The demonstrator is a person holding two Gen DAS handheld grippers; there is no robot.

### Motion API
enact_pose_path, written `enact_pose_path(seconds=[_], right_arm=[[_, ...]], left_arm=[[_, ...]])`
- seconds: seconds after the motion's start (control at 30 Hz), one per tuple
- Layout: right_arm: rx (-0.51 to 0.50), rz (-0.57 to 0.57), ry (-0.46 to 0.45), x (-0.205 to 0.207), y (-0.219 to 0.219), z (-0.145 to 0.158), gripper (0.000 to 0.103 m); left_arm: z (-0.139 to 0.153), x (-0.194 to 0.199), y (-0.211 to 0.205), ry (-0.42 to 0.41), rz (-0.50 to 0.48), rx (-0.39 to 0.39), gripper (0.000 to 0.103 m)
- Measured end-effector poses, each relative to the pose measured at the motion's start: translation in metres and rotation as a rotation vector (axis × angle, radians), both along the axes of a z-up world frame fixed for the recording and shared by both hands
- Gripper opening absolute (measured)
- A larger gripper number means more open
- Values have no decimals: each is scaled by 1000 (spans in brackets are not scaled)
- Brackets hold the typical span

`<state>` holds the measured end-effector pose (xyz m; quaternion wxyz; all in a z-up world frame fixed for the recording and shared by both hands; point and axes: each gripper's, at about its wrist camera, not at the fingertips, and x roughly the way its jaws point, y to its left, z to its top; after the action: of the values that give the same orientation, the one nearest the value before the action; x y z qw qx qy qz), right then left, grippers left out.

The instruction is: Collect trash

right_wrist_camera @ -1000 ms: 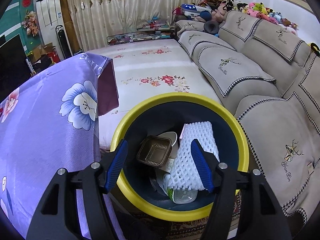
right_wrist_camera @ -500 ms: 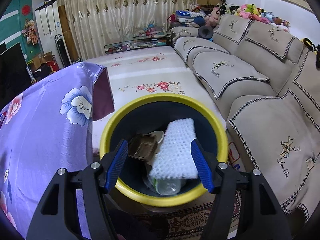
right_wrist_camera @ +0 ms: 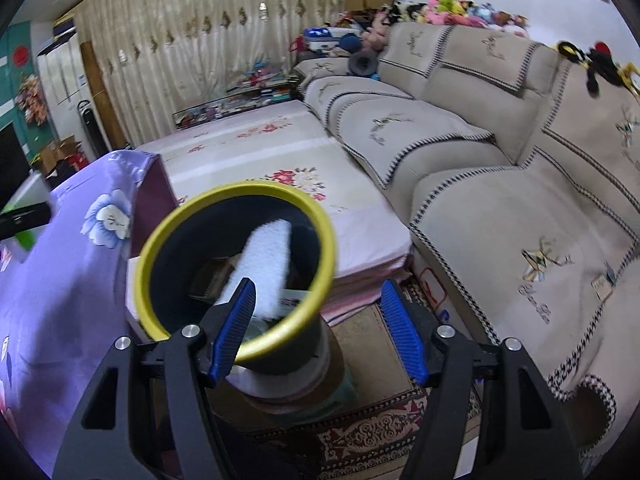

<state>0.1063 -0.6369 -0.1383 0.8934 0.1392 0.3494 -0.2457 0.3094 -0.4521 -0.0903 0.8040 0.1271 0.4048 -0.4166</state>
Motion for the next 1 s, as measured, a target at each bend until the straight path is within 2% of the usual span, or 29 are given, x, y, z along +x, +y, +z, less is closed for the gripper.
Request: enact_pose_path(seconds=[0.2,0.37,0.4,0.47,0.53,0.63,0.7,0.77,0.83,1.0], right_arm=[[19,-31,7,-18,-15,-7,62],[22,-27,2,-21,-16,-6,66],[22,-24,-1,-21,-15,-6,66],[23,-18,-6,-21,-11,-4,66],[20,-7,-10,-20,-6,-1,67],[9,12,-19,-19,6,6,67],[9,31,-28,-18,16,10,67],[10,48,-38,-18,28,14,68],[11,76,-52,-18,43,19,69],[-11,165,-88,-18,86,38,73]], left_arm=[[-29,8,-82,49,-61,46,50],[-58,20,-127,88,-63,76,50],[-64,23,-132,92,-61,81,52],[-74,28,-139,85,-44,96,71],[-75,30,-136,72,-11,83,72],[-61,29,-110,64,13,43,79],[-40,19,-81,16,39,7,82],[-18,7,-49,-47,70,-28,95],[6,-13,-6,-122,117,-59,98],[53,-61,115,-232,273,-107,98]])
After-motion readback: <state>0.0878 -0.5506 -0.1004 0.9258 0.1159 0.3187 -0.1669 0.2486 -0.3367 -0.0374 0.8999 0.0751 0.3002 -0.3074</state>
